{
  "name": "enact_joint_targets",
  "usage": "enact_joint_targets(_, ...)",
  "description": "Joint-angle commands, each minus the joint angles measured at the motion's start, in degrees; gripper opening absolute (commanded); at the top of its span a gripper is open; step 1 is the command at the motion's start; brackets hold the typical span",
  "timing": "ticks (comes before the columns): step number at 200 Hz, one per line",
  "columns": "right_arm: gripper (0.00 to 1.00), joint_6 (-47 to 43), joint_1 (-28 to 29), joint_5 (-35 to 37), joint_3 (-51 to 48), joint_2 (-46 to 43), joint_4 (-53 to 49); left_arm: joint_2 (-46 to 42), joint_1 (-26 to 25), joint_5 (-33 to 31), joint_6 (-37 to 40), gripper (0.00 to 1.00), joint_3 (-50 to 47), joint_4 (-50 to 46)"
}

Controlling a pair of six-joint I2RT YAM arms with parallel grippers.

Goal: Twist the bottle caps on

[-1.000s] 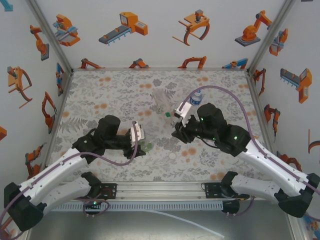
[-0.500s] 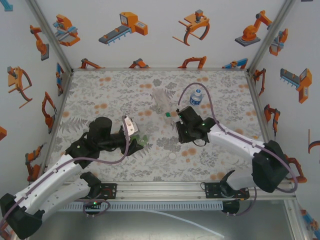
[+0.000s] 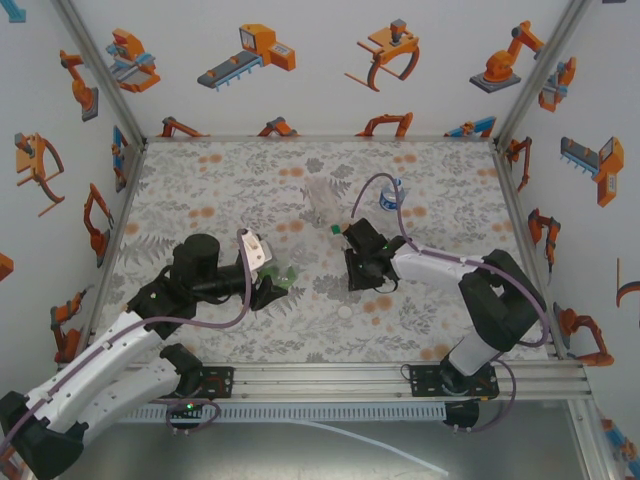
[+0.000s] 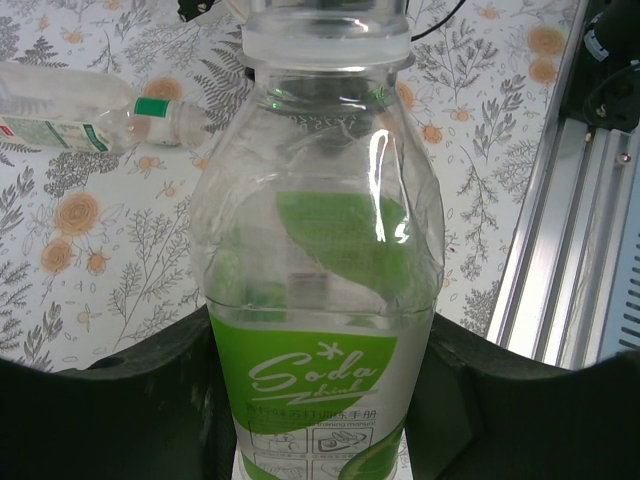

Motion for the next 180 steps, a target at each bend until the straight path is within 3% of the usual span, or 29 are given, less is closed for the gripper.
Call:
enact_joint_targets(1,0.30,1.04,-0.12,2.71,0.55,1.78,-2.86,-0.77,0.21,1.44,-1.12,0.00,1.43,1.07)
enact_joint_targets(22,0.42,0.36,-0.12,4.06,1.51,1.80,-5.01,-0.59,0.25,1.44,-1.07,0.00,1.49,1.37)
enact_joint_targets(45,0.45,-0.30,0.21,5.42,2.80,1.97,-7.05,0.13,0.24,1.44,-0.89,0.00,1.68,1.45)
enact_joint_targets(146,0.37,-1.04,1.55,4.26,4.19,1.88,-7.12,0.68,0.31,1.62,-0.73,0.00,1.99,1.21)
enact_joint_targets(180,0.39,-1.14,1.71,5.09,4.43,1.60,-6.86,1.05,0.23,1.71,-0.60,0.00,2.24,1.26)
